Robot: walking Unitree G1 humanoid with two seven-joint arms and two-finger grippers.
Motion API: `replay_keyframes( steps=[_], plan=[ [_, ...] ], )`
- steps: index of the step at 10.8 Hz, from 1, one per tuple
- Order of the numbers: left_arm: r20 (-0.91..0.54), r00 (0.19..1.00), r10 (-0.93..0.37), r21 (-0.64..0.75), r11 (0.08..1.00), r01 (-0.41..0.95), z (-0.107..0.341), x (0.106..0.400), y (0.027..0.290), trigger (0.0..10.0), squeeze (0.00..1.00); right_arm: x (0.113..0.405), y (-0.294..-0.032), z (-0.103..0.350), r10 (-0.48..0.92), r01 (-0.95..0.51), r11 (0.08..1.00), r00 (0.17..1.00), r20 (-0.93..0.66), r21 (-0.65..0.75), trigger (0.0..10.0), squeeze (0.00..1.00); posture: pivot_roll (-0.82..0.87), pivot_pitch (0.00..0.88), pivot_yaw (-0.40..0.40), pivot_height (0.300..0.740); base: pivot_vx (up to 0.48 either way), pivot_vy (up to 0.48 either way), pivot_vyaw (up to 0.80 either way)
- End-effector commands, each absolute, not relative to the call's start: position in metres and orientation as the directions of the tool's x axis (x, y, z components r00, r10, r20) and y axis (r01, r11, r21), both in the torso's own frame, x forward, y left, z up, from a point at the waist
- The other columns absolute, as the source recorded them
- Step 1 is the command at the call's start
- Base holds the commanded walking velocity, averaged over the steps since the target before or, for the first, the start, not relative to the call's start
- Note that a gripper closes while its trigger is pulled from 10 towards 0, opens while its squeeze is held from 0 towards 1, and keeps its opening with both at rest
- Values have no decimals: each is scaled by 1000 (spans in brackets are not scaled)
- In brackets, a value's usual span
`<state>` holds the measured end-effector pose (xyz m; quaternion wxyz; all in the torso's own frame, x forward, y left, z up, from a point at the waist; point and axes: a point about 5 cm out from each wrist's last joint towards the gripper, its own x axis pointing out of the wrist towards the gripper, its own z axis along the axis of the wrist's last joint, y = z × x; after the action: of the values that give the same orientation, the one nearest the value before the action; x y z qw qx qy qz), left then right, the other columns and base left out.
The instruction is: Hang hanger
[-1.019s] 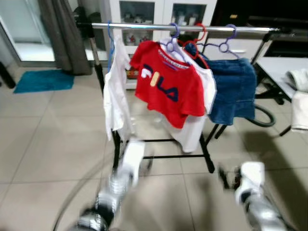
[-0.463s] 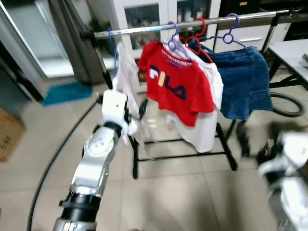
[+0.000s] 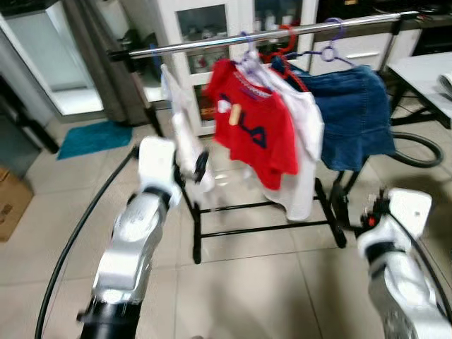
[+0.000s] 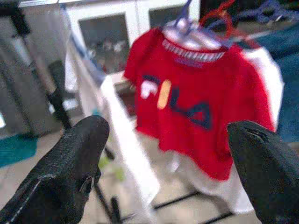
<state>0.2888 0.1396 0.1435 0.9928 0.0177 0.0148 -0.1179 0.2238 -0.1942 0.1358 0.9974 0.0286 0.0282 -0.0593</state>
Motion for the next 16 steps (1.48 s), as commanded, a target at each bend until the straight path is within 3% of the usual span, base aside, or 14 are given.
replay_keyframes(
  steps=[1, 7, 10, 13, 16],
  plan=[
    [-45, 974, -221, 77, 972, 224, 148, 290, 144, 10000, 220, 227, -198, 135, -130, 134, 990, 989, -74, 54, 10000, 1000, -75, 0, 127, 740, 356, 0, 0],
    [-58, 968, -246, 28, 969, 247, 149, 305, 131, 10000, 271, 247, -201, 151, -172, 172, 984, 985, 20, -46, 10000, 1000, -112, 0, 150, 740, 368, 0, 667],
    [-32, 962, -271, 79, 959, 272, 154, 309, 127, 10000, 294, 256, -205, 156, -187, 190, 979, 981, 42, -79, 10000, 1000, -110, 0, 145, 740, 326, 0, 800],
    [-9, 968, -252, 57, 966, 252, 156, 311, 129, 10000, 275, 260, -198, 157, -137, 139, 988, 990, 46, -64, 10000, 1000, -105, 0, 125, 740, 92, 0, 150],
    [3, 970, -245, 67, 967, 244, 156, 311, 127, 10000, 329, 265, -195, 162, -117, 120, 991, 991, 61, -55, 10000, 1000, -97, 0, 105, 740, 0, -445, 0]
  ],
)
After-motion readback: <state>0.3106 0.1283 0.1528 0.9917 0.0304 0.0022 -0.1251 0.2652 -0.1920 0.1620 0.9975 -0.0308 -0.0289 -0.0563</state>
